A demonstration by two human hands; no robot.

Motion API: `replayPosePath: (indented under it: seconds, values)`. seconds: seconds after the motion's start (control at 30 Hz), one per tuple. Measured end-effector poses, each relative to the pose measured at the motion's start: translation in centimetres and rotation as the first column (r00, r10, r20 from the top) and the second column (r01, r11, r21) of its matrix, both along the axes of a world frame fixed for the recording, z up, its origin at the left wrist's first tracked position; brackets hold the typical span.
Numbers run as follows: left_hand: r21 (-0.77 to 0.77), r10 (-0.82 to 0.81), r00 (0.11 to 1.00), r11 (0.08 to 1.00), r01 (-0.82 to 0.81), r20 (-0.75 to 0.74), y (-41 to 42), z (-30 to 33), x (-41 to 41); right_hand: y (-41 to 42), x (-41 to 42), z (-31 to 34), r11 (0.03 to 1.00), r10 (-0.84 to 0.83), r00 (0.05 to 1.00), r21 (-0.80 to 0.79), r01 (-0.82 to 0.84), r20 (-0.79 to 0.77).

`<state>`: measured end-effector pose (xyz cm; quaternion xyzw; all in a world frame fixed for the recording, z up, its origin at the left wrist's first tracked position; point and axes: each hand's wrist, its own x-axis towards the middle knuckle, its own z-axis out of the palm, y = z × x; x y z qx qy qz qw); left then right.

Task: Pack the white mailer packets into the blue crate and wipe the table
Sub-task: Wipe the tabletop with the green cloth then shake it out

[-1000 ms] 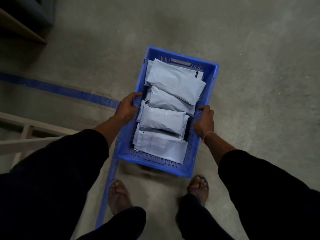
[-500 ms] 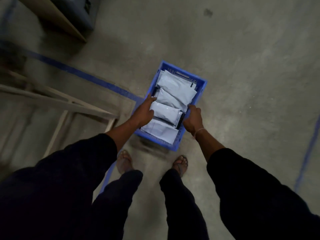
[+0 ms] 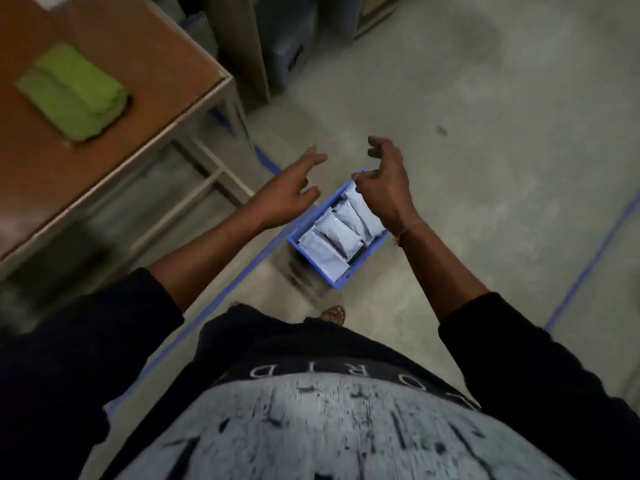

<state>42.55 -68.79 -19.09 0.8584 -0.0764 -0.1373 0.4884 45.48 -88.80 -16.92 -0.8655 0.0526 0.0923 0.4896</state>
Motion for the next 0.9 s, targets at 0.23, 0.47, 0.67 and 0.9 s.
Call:
replayPosePath:
  seconds: [0.23,0.47,0.67,0.9]
  values:
    - [-0.142,0.214,0.967,0.971,-0.195,0.138,8.9,8.3,-5.3,9.2,0.2,6.6,0.97,0.228,0.956,0.048,-0.24,0.183]
    - [-0.18,0.44,0.857,0.897,-0.404,0.268,19.8,11.3,-7.7,20.4,0.2,8.5,0.928,0.347,0.904,0.05,-0.37,0.251]
    - [-0.003,0.568,0.699,0.777,-0.63,0.434,31.4,9.1,-6.6,29.5,0.8,8.4,0.869,0.49,0.779,-0.143,-0.474,0.392]
    - [0.233,0.591,0.658,0.636,-0.736,0.467,37.2,4.8,-4.7,36.4,1.7,7.0,0.752,0.607,0.698,-0.559,-0.35,0.38]
